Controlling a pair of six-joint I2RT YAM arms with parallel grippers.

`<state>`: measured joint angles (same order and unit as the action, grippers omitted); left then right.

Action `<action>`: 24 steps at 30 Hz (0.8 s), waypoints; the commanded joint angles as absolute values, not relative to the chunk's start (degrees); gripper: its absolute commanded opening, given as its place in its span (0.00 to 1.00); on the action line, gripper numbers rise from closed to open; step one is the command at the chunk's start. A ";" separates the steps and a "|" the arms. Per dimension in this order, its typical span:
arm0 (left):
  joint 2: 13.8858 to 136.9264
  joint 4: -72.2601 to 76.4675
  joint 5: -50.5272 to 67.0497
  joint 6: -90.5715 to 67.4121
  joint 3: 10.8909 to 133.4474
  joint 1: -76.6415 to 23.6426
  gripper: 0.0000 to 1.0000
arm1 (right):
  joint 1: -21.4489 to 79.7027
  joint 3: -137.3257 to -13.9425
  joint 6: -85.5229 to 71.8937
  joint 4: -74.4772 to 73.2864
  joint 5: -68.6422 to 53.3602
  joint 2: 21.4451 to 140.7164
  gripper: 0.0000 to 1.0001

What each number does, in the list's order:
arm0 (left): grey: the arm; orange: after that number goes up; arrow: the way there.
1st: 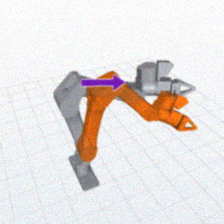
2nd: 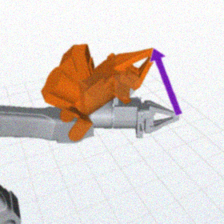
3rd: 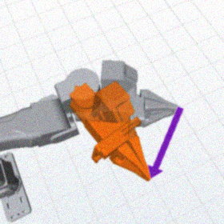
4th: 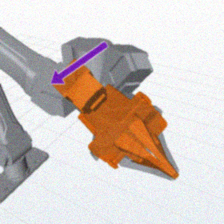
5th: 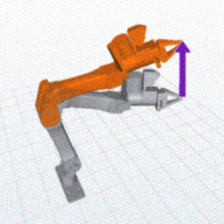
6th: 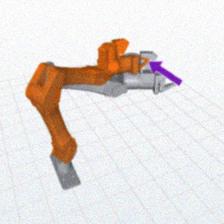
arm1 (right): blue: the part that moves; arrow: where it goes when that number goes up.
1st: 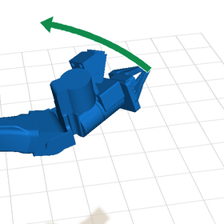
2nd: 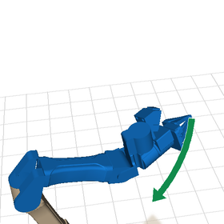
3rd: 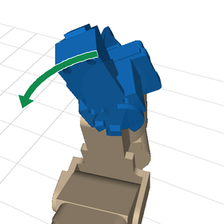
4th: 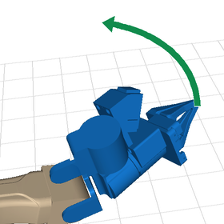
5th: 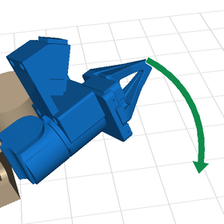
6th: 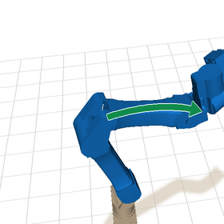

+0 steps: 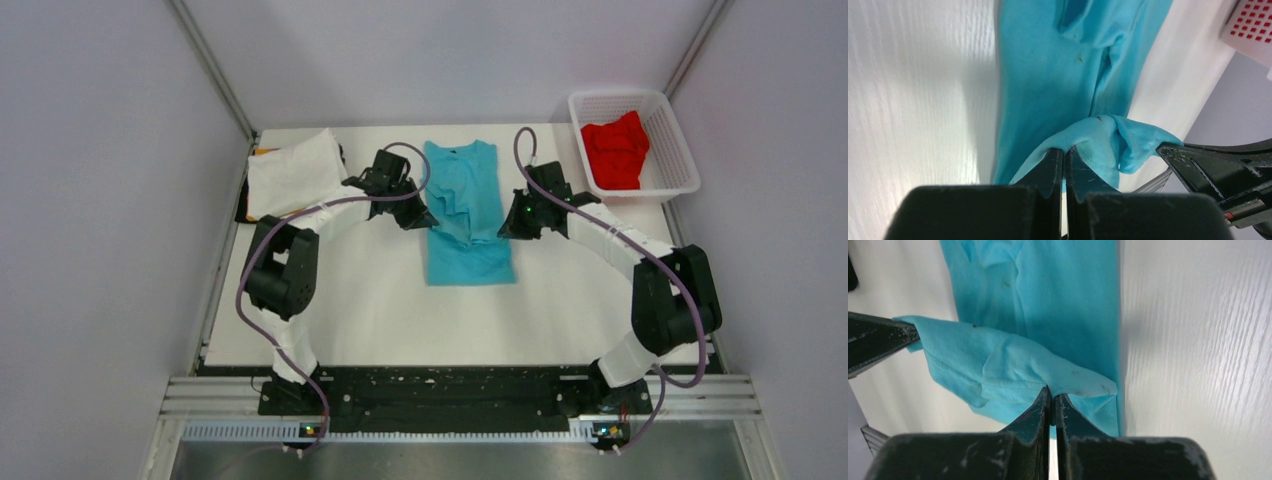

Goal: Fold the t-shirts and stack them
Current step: Fold the folded rectangular tshirt in 1/3 of the way

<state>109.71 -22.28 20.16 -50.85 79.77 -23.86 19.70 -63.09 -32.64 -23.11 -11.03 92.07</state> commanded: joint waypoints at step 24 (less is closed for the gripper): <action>106.66 -24.86 21.49 -43.41 80.42 -20.37 0.99 | 14.76 -61.65 -26.74 -11.70 -13.32 92.98 0.99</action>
<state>117.34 -26.79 21.56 -44.21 90.04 -19.14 15.09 -70.11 -27.44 -14.00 -12.82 102.67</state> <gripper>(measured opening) 0.986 0.983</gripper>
